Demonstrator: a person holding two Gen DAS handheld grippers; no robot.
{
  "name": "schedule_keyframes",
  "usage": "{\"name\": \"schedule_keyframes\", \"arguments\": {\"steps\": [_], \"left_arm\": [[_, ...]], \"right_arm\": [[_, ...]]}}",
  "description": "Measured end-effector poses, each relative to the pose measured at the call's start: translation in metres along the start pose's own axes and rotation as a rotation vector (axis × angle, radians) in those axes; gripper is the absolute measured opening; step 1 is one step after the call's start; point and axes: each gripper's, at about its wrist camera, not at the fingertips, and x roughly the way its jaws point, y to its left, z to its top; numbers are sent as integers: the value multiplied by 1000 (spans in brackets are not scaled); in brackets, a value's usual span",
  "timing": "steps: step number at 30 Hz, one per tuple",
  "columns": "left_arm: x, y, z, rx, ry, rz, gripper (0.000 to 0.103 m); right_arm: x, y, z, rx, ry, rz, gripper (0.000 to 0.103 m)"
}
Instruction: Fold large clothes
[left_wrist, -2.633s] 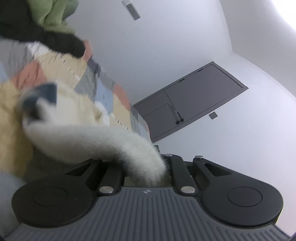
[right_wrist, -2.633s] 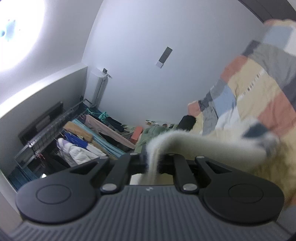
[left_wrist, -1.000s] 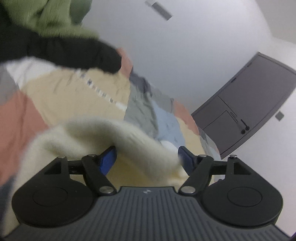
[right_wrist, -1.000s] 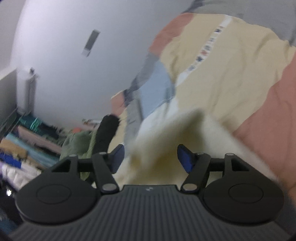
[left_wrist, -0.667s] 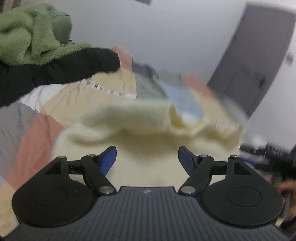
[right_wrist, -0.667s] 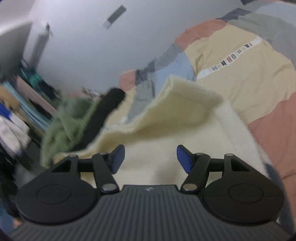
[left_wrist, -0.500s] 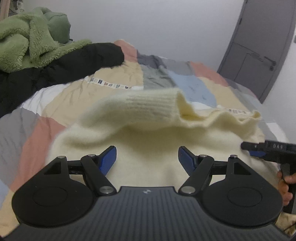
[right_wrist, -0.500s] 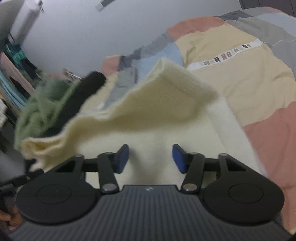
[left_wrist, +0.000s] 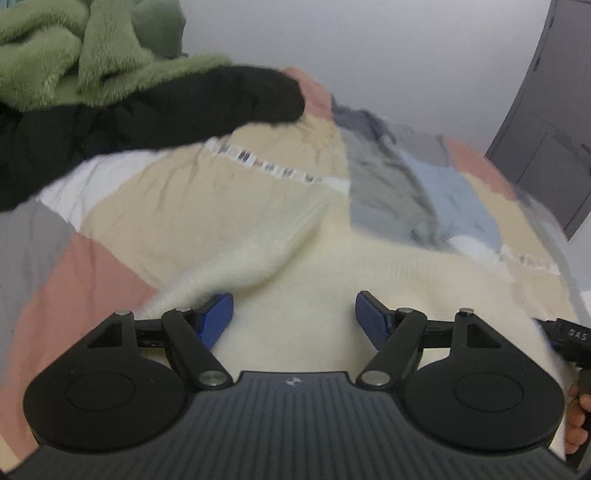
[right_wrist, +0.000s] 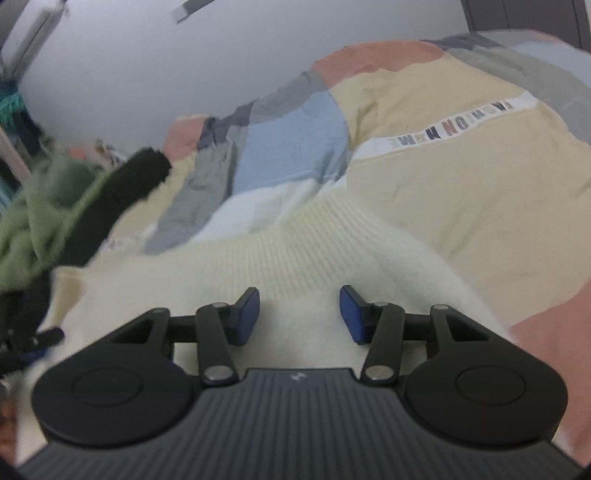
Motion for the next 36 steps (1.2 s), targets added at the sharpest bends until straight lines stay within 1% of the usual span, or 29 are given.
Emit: {"name": "schedule_keyframes", "arguments": {"steps": [2,5,10,16,19,22,29,34,36], "left_arm": [[5,2,-1,-5,5,0,78],[6,5,-1,-15,5,-9,78],[-1,5,-3,-13,-11,-15,78],[-26,-9,-10,40,-46,-1,78],[-41,-16,-19,66,-56,0,78],[-55,-24,-30,84,-55,-20,78],[-88,-36,-60,120,-46,-49,78],[-111,-46,-80,146,-32,-66,78],[-120,-50,-86,155,-35,-69,78]], "right_arm": [[2,2,0,-21,1,-12,50],[4,0,0,-14,2,-7,50],[1,2,0,-16,-5,-10,50],[-29,11,-8,-50,-12,-15,50],[-48,13,-13,-65,-11,-7,50],[-62,16,-24,-71,22,3,51],[-89,32,-48,-143,62,-18,51],[-109,37,-66,-146,76,-20,51],[-118,37,-72,-130,81,-21,51]]}}
